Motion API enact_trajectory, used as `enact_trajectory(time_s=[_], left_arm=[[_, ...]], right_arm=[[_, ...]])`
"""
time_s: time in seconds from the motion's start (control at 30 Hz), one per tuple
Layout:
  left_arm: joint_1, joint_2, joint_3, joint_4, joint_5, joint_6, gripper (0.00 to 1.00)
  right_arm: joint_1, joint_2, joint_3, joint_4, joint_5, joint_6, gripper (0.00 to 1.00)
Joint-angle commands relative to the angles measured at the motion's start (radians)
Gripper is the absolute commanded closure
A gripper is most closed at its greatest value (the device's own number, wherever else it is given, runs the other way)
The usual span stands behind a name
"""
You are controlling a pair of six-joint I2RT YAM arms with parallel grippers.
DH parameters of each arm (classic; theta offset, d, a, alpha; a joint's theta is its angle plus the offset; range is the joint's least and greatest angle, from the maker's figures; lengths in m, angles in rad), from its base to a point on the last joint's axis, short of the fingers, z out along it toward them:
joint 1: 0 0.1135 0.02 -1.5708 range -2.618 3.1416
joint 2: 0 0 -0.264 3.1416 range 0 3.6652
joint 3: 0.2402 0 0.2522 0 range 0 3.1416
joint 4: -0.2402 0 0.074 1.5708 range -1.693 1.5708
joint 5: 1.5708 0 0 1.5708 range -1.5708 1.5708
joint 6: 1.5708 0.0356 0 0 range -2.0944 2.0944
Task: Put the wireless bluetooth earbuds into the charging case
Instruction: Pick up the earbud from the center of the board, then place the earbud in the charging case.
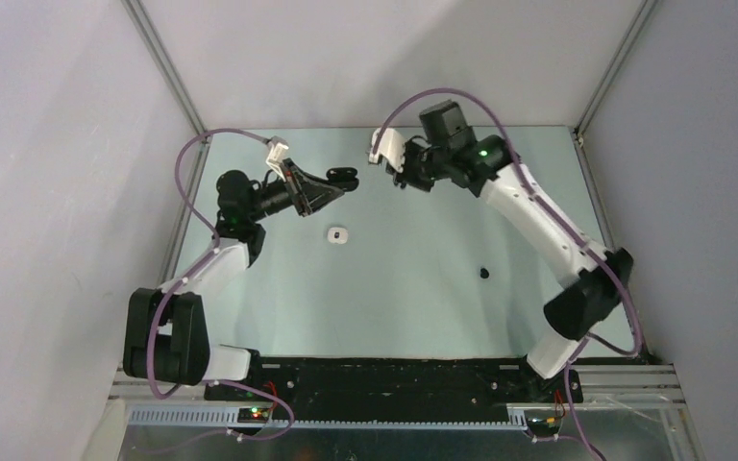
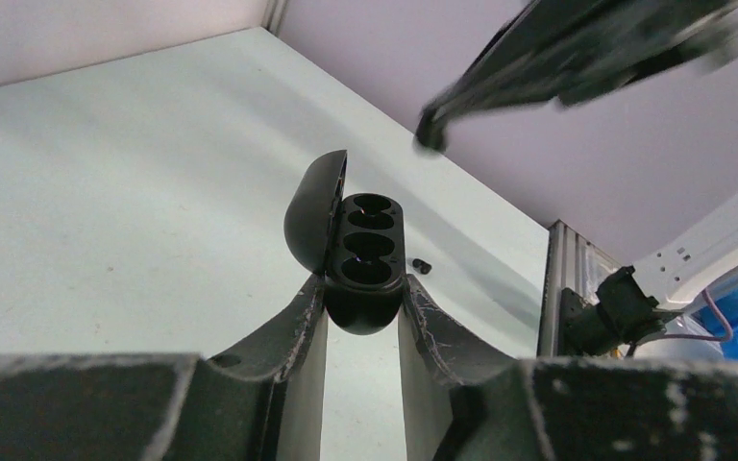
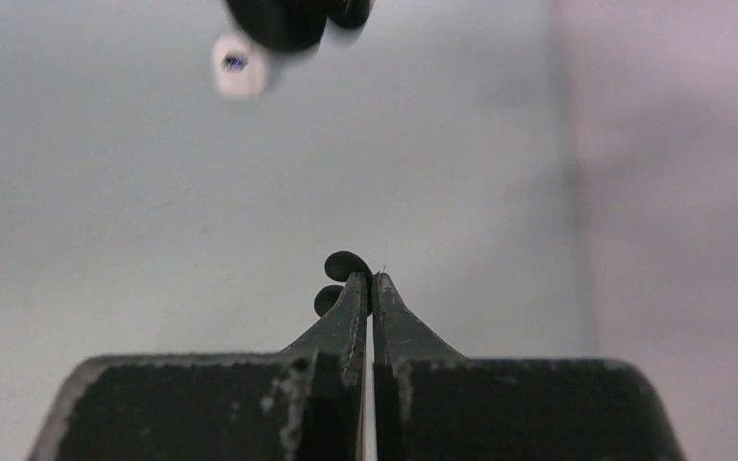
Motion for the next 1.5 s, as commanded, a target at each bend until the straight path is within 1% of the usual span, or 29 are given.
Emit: enact_trajectory(time_s=[0.0,0.07,0.17,0.47,0.63,0.83,1.0,1.13,1.3,1.47], left_arm=[[-0.049,0.014,0.057,-0.004,-0.008,0.042,1.0],[-0.067,0.02,0.066,-0.012,-0.031,0.03,1.0],[-0.079,0.038,0.082,-0.019,-0.054,0.019,1.0],[-0.106,0.053,0.109,-0.026,-0.038,0.027,1.0],[-0.108,0.041,0.108,-0.036,-0.03,0.047,1.0],[-0.115,0.019,0.11,-0.036,-0.013,0.075,1.0],[-0.115,-0.003,0.109,-0.033,0.03,0.133,1.0],[-0.116,-0.016,0.103,-0.009,0.061,0.151,1.0],[-0.116,-0.035,0.087,0.021,0.074,0.139,1.0],[-0.116,-0.046,0.073,0.032,0.057,0.107,1.0]], right_arm=[[0.066,-0.106,0.111,0.036,0.098,-0.203,1.0],[0.088,-0.11,0.126,0.062,0.117,-0.266,1.0],[0.11,-0.107,0.142,0.111,0.123,-0.286,1.0],[0.151,-0.1,0.13,0.209,0.031,-0.322,1.0],[0.168,-0.087,0.13,0.22,0.005,-0.386,1.0],[0.204,-0.076,0.135,0.176,-0.024,-0.388,1.0],[0.228,-0.066,0.124,0.161,-0.008,-0.362,1.0],[0.242,-0.065,0.1,0.186,0.02,-0.353,1.0],[0.269,-0.061,0.069,0.23,0.08,-0.368,1.0],[0.281,-0.062,0.062,0.231,0.123,-0.384,1.0]])
